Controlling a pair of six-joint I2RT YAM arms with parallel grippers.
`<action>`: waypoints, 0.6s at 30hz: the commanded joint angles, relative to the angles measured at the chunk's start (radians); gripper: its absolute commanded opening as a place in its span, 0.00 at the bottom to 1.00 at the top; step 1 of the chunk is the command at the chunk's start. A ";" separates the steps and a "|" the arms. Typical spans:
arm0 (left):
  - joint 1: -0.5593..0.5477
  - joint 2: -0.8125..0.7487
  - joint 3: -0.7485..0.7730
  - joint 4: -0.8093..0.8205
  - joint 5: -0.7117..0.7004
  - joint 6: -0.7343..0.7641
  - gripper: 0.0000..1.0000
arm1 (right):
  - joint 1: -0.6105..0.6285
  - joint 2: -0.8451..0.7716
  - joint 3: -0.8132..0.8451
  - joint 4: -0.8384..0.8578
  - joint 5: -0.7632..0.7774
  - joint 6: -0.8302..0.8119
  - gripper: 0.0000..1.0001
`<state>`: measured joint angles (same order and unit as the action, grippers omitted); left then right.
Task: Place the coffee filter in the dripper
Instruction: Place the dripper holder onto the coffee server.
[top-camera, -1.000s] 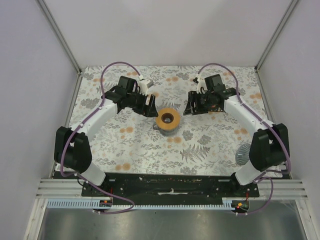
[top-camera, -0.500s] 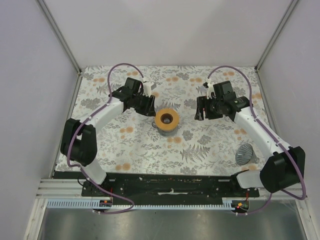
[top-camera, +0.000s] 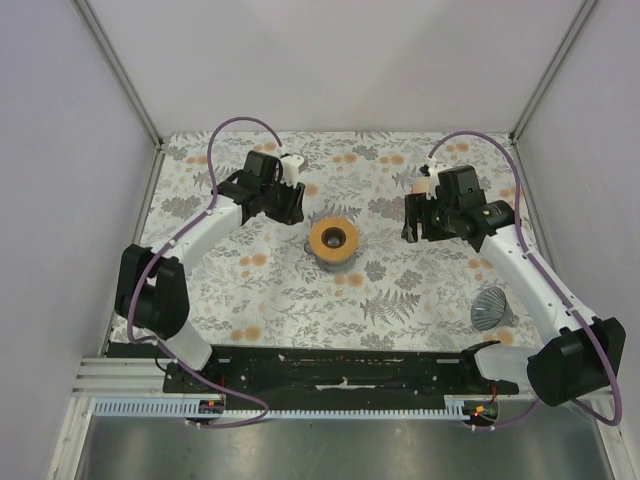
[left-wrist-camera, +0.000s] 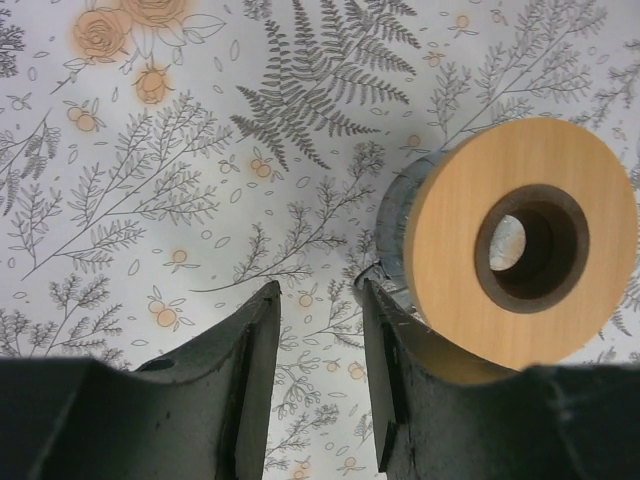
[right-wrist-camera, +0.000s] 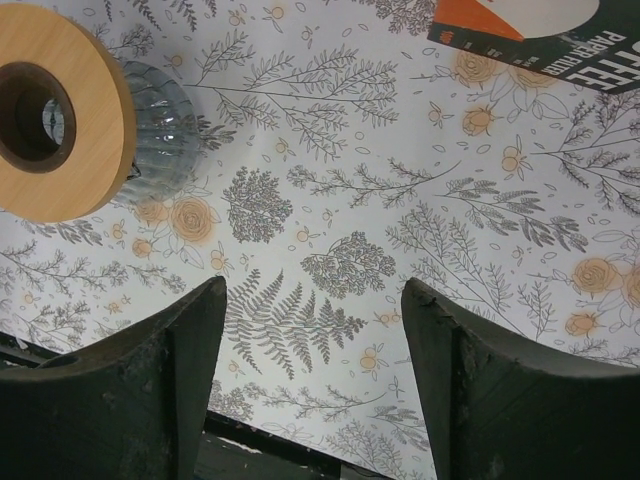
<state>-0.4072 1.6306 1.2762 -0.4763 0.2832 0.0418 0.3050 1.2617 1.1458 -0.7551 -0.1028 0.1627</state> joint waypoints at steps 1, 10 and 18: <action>-0.004 0.041 0.031 0.047 -0.050 0.055 0.45 | -0.009 -0.036 -0.014 -0.012 0.055 -0.008 0.78; -0.038 0.077 0.015 0.053 -0.019 0.063 0.44 | -0.024 -0.079 -0.054 -0.016 0.123 0.005 0.80; -0.073 0.069 0.011 0.053 0.013 0.063 0.44 | -0.027 -0.082 -0.054 -0.018 0.118 0.008 0.80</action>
<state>-0.4629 1.7073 1.2766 -0.4603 0.2707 0.0700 0.2817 1.2049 1.0904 -0.7841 -0.0013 0.1642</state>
